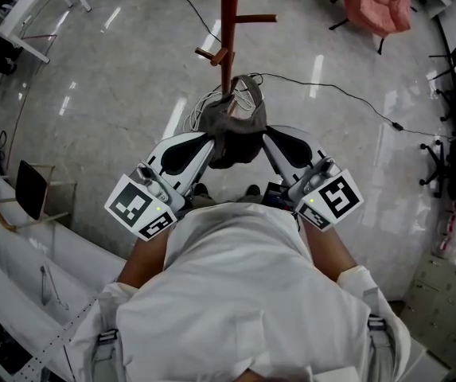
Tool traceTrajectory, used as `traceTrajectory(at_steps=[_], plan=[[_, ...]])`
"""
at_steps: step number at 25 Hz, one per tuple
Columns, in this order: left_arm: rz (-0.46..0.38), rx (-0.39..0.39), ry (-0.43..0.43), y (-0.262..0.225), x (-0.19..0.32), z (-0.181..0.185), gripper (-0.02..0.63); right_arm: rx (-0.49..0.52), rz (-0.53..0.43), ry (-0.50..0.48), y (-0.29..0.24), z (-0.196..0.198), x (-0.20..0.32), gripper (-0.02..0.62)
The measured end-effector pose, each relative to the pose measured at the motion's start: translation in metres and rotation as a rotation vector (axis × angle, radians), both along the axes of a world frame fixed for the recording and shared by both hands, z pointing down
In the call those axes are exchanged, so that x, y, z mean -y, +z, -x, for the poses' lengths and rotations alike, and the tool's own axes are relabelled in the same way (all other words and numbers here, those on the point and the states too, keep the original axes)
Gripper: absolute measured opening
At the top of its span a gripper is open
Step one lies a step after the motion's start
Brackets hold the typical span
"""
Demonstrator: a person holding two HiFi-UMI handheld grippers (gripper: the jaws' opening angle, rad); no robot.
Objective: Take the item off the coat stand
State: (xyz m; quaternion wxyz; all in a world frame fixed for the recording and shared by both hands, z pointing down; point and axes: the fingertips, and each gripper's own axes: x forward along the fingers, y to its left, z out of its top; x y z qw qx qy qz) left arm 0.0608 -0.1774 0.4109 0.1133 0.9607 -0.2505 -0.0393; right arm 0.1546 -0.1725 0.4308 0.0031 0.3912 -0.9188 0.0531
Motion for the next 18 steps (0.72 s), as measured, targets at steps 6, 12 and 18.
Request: traceTrajectory(at_steps=[6,12,18], plan=[[0.020,-0.017,0.026,0.004,0.005,0.001,0.020,0.010,0.017,0.019,0.004,0.001,0.002,0.028],[0.039,-0.031,0.062,0.009,0.008,0.003,0.020,0.018,0.034,0.043,0.009,0.004,0.005,0.028],[0.058,-0.035,0.097,0.016,0.006,-0.001,0.020,0.023,0.052,0.057,0.017,0.005,0.003,0.028]])
